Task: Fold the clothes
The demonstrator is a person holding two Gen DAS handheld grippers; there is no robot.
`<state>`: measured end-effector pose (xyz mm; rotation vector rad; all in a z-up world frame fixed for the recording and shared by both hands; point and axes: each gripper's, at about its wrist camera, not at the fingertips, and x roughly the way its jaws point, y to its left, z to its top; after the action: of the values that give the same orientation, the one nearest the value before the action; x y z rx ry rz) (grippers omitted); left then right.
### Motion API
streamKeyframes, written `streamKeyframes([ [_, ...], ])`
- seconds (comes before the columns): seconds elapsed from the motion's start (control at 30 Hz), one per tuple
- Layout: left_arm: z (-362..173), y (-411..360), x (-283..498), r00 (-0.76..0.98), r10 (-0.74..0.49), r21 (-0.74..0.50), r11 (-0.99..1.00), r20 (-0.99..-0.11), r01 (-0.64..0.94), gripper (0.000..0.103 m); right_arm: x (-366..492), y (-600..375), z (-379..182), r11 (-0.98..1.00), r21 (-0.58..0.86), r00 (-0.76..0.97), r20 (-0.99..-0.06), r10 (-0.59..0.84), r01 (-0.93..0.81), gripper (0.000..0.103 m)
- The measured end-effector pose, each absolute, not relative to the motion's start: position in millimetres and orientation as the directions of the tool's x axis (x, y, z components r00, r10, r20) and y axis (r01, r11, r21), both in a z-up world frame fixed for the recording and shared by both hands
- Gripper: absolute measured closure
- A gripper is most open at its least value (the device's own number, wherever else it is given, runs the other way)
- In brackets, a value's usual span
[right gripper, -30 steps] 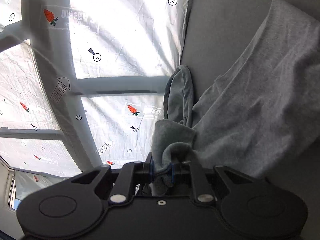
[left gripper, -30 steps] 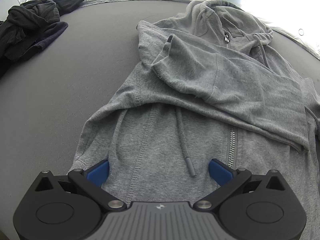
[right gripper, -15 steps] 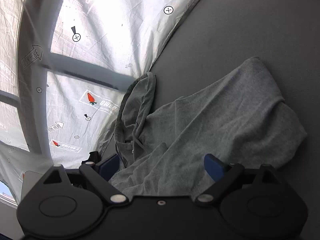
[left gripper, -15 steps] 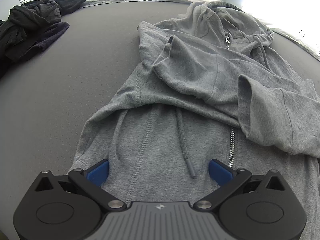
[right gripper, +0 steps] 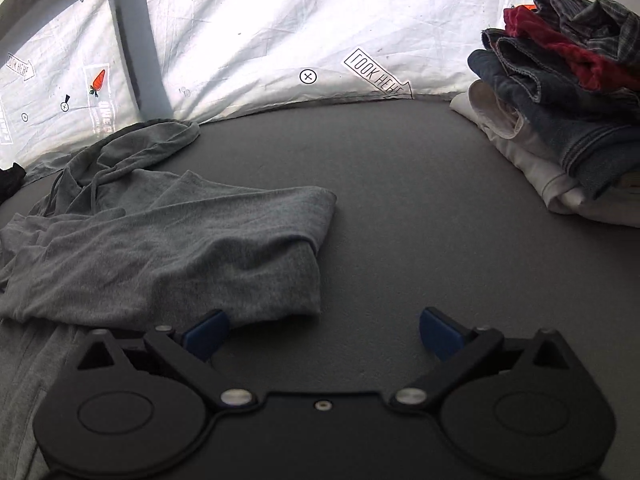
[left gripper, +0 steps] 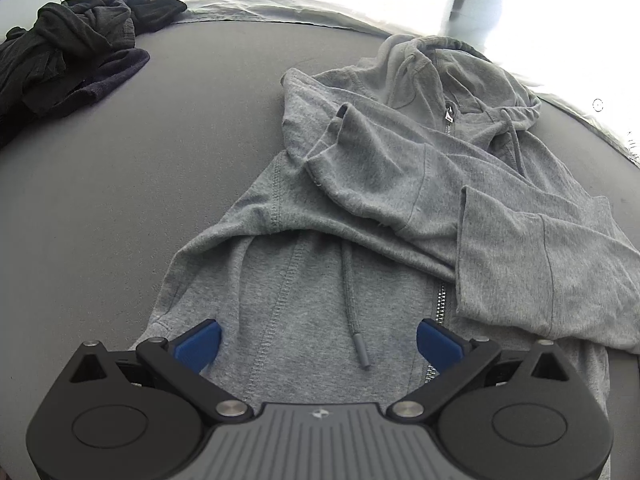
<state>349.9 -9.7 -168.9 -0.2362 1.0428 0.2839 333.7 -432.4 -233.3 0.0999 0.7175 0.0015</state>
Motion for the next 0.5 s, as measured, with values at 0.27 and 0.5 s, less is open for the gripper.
streamKeyframes([
  [0.27, -147, -38, 355, 0.578, 0.008, -0.128, 0.973, -0.816, -0.194, 0.014, 331, -423, -239, 0.999, 0.019, 0.776, -0.63, -0.016, 0.036, 0.0],
  [0.5, -160, -74, 378, 0.544, -0.142, -0.174, 0.985, -0.827, -0.007, 0.041, 331, -424, -239, 0.999, 0.02, 0.778, -0.629, -0.016, 0.036, 0.0],
])
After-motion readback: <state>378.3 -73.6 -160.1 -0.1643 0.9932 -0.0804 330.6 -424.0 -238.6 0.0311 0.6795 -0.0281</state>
